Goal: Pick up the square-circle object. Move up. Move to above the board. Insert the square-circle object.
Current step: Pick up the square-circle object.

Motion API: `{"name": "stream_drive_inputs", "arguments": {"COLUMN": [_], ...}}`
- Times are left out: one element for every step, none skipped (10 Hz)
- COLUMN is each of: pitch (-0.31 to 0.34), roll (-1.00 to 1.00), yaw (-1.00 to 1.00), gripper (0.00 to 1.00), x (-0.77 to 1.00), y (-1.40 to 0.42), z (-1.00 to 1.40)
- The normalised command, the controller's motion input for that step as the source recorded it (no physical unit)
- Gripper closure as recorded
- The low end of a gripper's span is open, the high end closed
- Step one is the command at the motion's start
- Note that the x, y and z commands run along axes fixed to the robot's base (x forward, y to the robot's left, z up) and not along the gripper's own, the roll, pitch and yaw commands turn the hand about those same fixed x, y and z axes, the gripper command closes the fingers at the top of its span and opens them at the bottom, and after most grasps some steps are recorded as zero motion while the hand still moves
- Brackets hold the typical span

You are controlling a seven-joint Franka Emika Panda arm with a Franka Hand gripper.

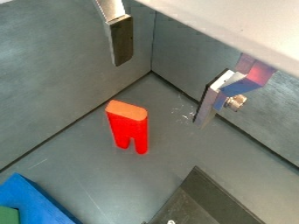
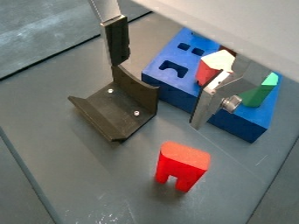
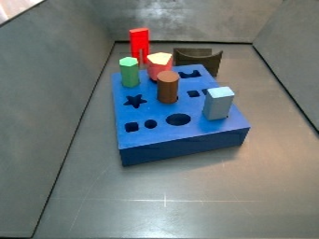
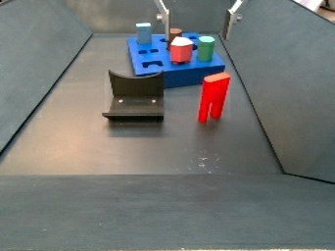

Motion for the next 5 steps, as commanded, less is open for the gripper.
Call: {"name": "stream_drive_inputs", "arguments": {"pitch": [0.05,0.09,0.15,0.123,0.103], "roll": [0.0,0.0,0.06,0.02,0.02], "yaw": [-0.04,0.38,0.77,1.0,1.0], "gripper": [0.0,0.0,0.0,0.0,0.0], "x": [0.21,0.0,-0.14,0.0,0.0], "y": [-0.06,-0.03,-0.36,-0.12,-0.04], "z": [-0.01,-0.59,-0.59,-0.67,-0.71]}}
